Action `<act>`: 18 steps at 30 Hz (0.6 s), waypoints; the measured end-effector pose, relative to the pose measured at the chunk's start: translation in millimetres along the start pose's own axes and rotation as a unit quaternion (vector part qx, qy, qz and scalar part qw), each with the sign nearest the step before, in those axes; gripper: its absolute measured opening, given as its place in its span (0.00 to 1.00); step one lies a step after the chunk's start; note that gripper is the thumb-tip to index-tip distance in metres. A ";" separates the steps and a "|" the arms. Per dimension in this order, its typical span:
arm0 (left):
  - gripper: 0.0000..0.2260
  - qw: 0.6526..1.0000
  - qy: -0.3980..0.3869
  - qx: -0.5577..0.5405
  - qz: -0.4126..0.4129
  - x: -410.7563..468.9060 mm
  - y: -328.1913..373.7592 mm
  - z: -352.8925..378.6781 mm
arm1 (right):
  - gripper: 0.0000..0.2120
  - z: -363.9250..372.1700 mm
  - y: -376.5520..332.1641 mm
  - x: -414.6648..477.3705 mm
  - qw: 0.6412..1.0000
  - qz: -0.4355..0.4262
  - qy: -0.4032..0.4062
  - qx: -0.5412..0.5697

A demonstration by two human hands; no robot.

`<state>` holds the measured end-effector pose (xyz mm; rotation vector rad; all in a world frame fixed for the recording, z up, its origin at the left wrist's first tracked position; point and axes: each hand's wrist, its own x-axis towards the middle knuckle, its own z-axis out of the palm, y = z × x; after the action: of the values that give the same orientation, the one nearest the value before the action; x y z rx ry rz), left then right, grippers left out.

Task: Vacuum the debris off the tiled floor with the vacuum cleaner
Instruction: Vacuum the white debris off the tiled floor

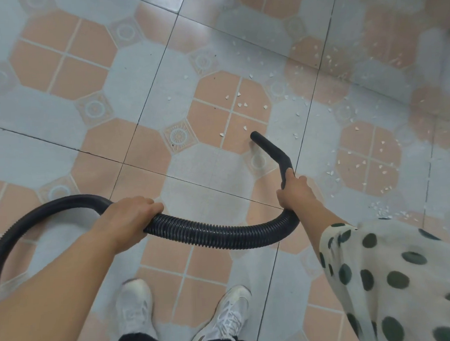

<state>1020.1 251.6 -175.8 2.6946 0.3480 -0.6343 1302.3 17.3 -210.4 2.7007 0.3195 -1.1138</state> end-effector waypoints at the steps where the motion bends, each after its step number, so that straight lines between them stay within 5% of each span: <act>1: 0.08 1.000 0.008 0.000 0.006 3.2 -4.4 -0.7 | 0.34 -3.9 -2.9 3.5 1.000 0.000 0.002 -0.003; 18: 0.09 0.995 -0.078 0.022 0.061 5.0 -104.3 -38.6 | 0.34 4.1 -80.4 -41.5 0.997 -0.043 -0.066 0.007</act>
<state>1006.8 362.1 -174.7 2.6624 0.1290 -0.8173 1248.8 88.0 -192.0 2.6316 0.4103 -1.3163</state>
